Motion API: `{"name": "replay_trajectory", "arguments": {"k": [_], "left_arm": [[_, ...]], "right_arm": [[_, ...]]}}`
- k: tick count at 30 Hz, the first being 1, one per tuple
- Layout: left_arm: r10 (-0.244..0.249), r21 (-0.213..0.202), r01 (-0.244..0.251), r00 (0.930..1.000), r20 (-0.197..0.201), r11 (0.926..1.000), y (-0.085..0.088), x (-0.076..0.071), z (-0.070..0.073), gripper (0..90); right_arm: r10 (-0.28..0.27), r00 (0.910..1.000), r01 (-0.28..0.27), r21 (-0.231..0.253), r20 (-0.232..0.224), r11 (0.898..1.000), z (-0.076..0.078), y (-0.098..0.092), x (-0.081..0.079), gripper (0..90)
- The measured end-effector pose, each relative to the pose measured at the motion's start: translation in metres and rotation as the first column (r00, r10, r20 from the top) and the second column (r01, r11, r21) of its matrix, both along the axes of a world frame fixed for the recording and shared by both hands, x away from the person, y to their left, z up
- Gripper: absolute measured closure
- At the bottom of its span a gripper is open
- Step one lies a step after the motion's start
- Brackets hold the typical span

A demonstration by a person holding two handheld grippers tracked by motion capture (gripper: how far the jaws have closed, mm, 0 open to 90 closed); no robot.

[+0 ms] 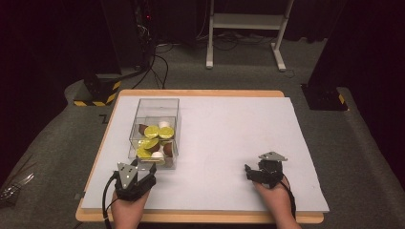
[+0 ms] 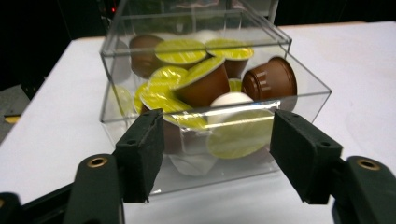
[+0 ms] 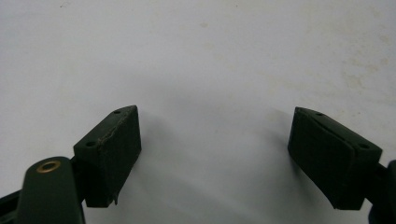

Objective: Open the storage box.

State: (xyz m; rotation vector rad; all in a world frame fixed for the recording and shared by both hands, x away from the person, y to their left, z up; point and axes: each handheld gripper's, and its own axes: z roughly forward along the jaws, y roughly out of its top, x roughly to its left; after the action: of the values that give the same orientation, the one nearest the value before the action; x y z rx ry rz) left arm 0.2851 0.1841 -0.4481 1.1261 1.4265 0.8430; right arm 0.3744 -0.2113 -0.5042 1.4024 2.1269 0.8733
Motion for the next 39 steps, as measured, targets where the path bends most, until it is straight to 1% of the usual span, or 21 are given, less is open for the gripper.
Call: {"name": "replay_trajectory", "arguments": {"k": [2, 3, 6, 9, 13, 17, 21, 22, 24, 25, 29, 32, 34, 35, 37, 39], "left_arm": [[0.011, -0.003, -0.011, 0.9997, 0.022, 0.9999, 0.005, 0.0, 0.004, 39.0], [0.018, -0.012, -0.018, 0.9994, 0.031, 0.9998, 0.008, 0.001, 0.006, 40.7], [0.031, -0.021, -0.03, 0.9984, 0.047, 0.9993, 0.014, 0.004, 0.011, 43.3], [0.04, -0.013, -0.039, 0.9978, 0.053, 0.9991, 0.023, 0.009, 0.014, 47.1], [0.051, -0.017, -0.05, 0.997, 0.058, 0.9986, 0.037, 0.019, 0.015, 52.2], [0.049, -0.023, -0.048, 0.9975, 0.051, 0.9986, 0.045, 0.027, 0.013, 55.8], [0.037, -0.042, -0.036, 0.9989, 0.029, 0.9985, 0.054, 0.037, 0.01, 60.6], [0.034, -0.037, -0.033, 0.9991, 0.025, 0.9988, 0.056, 0.039, 0.008, 62.3], [0.026, -0.053, -0.025, 0.9995, 0.017, 0.9983, 0.057, 0.043, 0.006, 64.6], [0.016, -0.05, -0.015, 0.9998, 0.011, 0.9986, 0.059, 0.044, 0.004, 65.7], [0.015, -0.064, -0.014, 0.9998, 0.01, 0.9979, 0.059, 0.046, -0.001, 70.4], [0.012, -0.057, -0.012, 0.9999, 0.012, 0.9983, 0.058, 0.045, -0.004, 73.9], [0.024, -0.066, -0.023, 0.9995, 0.022, 0.9975, 0.057, 0.045, -0.005, 75.6], [0.024, -0.06, -0.023, 0.9995, 0.02, 0.9979, 0.058, 0.044, -0.006, 76.5], [0.029, -0.061, -0.027, 0.9993, 0.023, 0.9978, 0.06, 0.043, -0.006, 78.2], [0.035, -0.071, -0.033, 0.999, 0.028, 0.9969, 0.06, 0.044, -0.006, 79.2]], "right_arm": [[0.0, 1.0, 0.0, 0.0, 0.0, 1.0, 0.0, 0.0, 0.0, 17.2], [0.0, 1.0, 0.0, 0.0, 0.0, 1.0, 0.0, 0.0, 0.0, 17.2], [0.0, 1.0, 0.0, 0.0, 0.0, 1.0, 0.0, 0.0, 0.0, 17.2], [-0.001, 1.0, 0.001, 0.0, 0.0, 1.0, 0.0, 0.0, 0.0, 17.2], [0.0, 1.0, 0.0, 0.0, 0.0, 1.0, 0.0, 0.0, 0.0, 17.2], [0.0, 1.0, 0.0, 0.0, 0.0, 1.0, 0.0, 0.0, 0.0, 17.1], [0.0, 1.0, 0.0, 0.0, 0.0, 1.0, 0.0, 0.0, 0.0, 17.2], [0.0, 1.0, 0.0, 0.0, 0.0, 1.0, 0.0, 0.0, 0.0, 17.2], [0.0, 1.0, 0.0, 0.0, 0.0, 1.0, 0.0, 0.0, 0.0, 17.2], [0.0, 1.0, 0.0, 0.0, 0.0, 1.0, 0.0, 0.0, 0.0, 17.2], [0.0, 1.0, 0.0, 0.0, 0.0, 1.0, 0.0, 0.0, 0.0, 17.2], [0.0, 1.0, 0.0, 0.0, 0.0, 1.0, 0.0, 0.0, 0.0, 17.2], [0.0, 1.0, 0.0, -0.001, 0.0, 1.0, 0.0, 0.0, 0.0, 17.2], [0.0, 1.0, 0.0, -0.001, 0.0, 1.0, 0.0, 0.0, 0.0, 17.2], [-0.001, 1.0, 0.001, 0.0, -0.001, 1.0, 0.0, 0.0, 0.0, 17.2], [0.0, 1.0, 0.0, -0.001, 0.0, 1.0, 0.0, 0.0, 0.0, 17.2]]}}
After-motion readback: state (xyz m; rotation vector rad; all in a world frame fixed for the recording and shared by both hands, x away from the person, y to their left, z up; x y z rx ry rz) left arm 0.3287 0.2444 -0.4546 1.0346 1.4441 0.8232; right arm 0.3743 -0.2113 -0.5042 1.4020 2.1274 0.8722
